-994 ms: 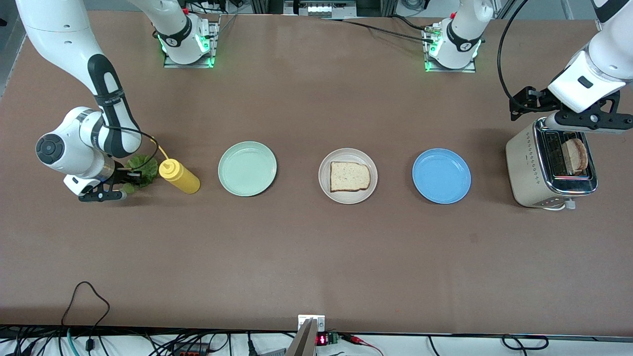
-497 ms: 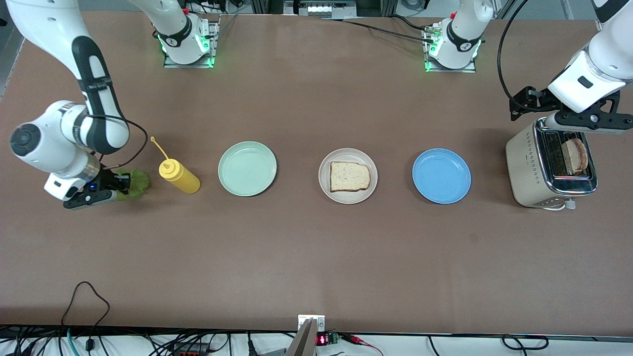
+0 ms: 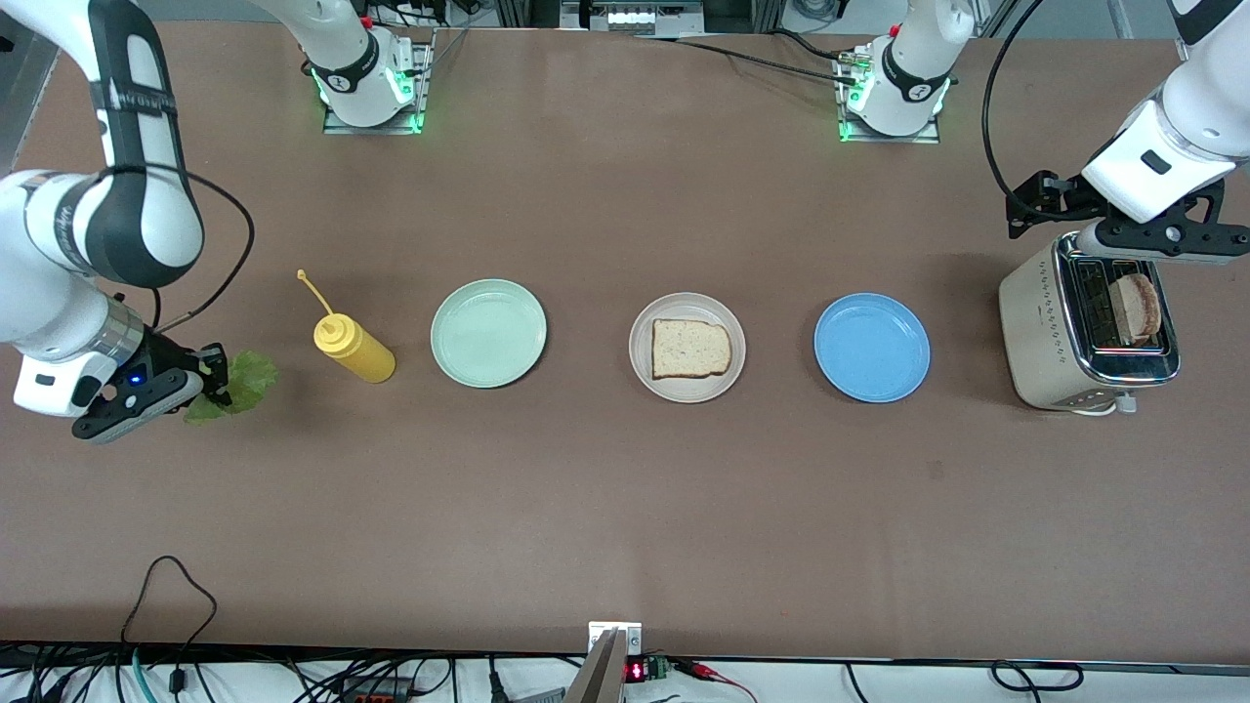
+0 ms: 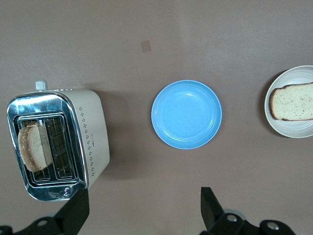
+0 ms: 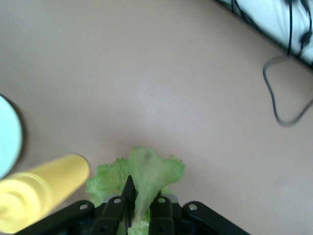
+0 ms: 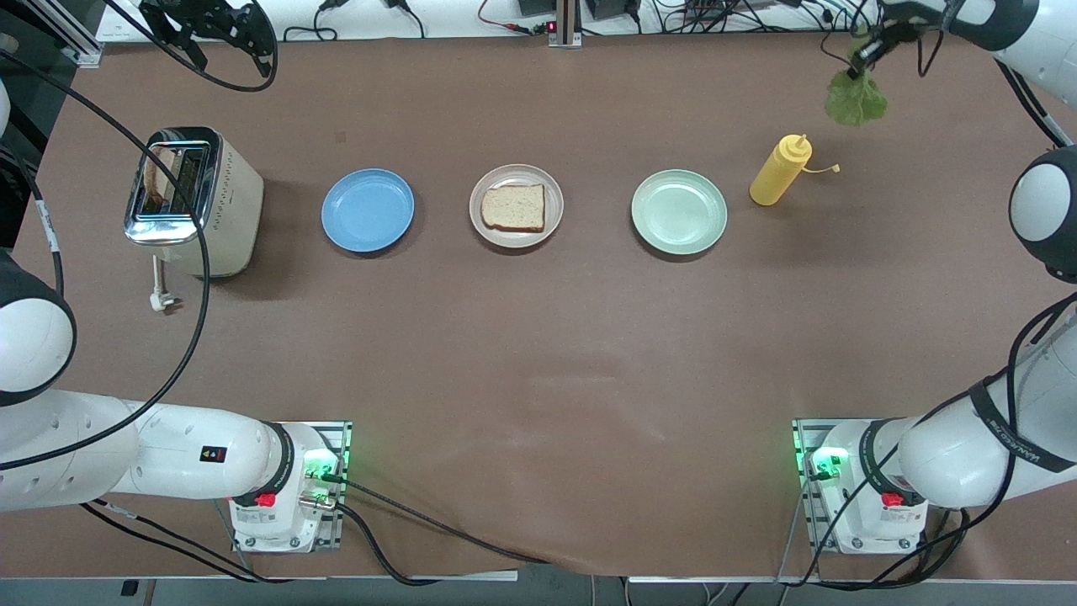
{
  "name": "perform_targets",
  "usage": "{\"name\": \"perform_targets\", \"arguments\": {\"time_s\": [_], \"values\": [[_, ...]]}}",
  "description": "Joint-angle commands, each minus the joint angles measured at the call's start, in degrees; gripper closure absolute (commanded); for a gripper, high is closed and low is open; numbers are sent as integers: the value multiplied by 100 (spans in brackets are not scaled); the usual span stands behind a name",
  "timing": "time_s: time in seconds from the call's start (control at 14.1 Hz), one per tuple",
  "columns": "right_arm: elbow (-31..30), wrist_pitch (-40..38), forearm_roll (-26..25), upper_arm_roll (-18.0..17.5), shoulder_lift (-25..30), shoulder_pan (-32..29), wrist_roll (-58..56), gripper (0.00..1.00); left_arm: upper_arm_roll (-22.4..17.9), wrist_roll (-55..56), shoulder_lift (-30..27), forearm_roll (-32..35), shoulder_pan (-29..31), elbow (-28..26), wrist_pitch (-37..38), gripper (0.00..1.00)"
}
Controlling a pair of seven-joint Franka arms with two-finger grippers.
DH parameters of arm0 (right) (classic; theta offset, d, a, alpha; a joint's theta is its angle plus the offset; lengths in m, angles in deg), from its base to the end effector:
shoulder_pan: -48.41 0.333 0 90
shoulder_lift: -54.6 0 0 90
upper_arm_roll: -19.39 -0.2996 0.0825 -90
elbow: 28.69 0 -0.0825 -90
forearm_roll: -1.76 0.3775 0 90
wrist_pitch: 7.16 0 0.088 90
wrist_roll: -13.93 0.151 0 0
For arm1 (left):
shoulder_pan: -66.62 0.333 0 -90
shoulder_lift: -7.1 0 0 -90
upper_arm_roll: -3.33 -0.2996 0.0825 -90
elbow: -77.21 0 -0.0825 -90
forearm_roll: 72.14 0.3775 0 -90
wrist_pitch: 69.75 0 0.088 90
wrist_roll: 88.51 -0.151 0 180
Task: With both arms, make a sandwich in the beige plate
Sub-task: 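Grasp the lettuce leaf with the right gripper, then lift and carry the lettuce leaf over the beige plate with the right gripper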
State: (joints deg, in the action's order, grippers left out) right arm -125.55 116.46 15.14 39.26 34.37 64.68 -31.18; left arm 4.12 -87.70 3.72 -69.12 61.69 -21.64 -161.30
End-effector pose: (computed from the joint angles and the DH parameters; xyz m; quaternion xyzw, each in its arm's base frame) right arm 0.6601 -0.0073 0.3595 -0.9467 -0.3117 -0.0808 0.0109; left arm 0.5240 -0.0448 0.5266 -0.9981 0.0444 0.0326 0.0286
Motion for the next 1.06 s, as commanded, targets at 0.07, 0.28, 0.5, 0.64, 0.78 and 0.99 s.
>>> {"name": "perform_targets", "arguments": {"time_s": [0.07,0.28,0.5,0.64,0.78,0.99], "values": [[702,-427,-29,8,-86,638,-69,87,-8,43,57,-38,-16,164,138,0],[879,-435,24,8,-77,1192,-60,95,-8,43,57,-38,-16,164,138,0],[914,-365,391,8,-165,1833,-34,97,-8,34,57,-38,28,155,164,0],[923,-348,778,8,-305,2185,-7,98,-8,51,57,-38,19,155,182,0],[1028,-295,1104,8,-498,2493,2,98,-8,43,57,-38,10,164,190,0],[1037,204,1167,8,-762,2977,141,100,-8,34,57,-38,19,155,190,0]]}}
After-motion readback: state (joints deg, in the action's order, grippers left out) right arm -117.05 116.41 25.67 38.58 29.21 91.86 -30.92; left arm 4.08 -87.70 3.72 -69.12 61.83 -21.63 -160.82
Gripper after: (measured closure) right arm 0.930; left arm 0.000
